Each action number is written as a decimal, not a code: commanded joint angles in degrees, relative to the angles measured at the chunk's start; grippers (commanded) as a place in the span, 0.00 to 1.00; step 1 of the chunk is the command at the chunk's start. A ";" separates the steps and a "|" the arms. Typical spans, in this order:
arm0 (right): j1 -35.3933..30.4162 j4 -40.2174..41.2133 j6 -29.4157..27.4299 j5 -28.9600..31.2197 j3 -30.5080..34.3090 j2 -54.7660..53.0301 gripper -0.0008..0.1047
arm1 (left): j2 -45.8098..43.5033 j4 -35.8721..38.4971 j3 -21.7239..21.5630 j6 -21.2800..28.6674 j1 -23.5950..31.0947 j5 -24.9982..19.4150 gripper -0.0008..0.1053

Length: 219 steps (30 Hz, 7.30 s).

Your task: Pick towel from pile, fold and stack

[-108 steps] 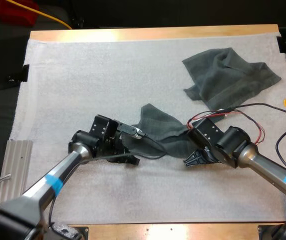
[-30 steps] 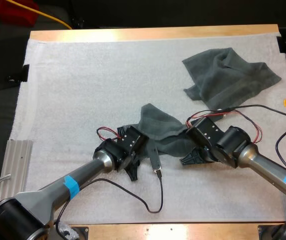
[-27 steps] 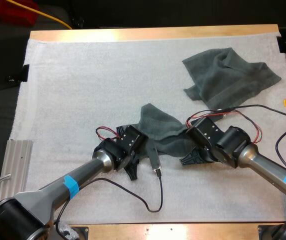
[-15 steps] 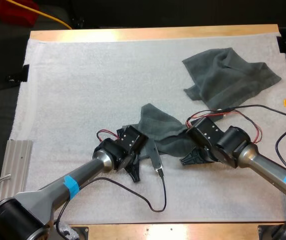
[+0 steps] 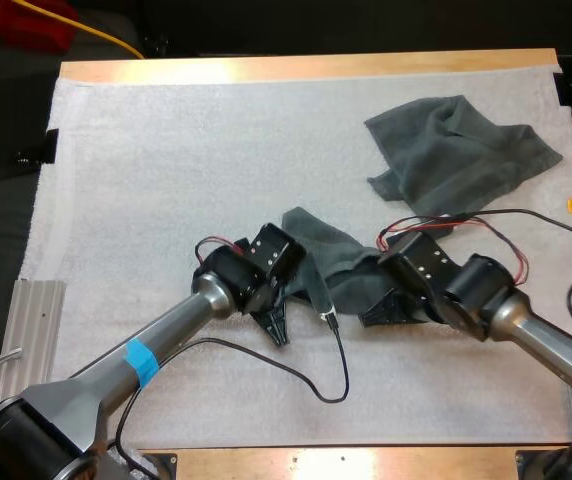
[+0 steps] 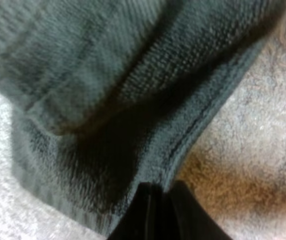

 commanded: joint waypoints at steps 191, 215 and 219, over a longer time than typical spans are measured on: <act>-12.53 -9.21 18.61 -5.48 -11.44 10.28 0.02 | 6.92 16.82 -25.75 -10.86 17.42 13.89 0.01; -13.07 -11.76 20.42 2.09 -11.44 13.43 0.04 | 11.07 9.49 -25.56 -14.55 17.42 7.03 0.30; -13.07 -12.10 20.42 2.08 -11.44 13.43 0.24 | 11.07 9.11 -25.56 -14.62 17.42 6.54 0.66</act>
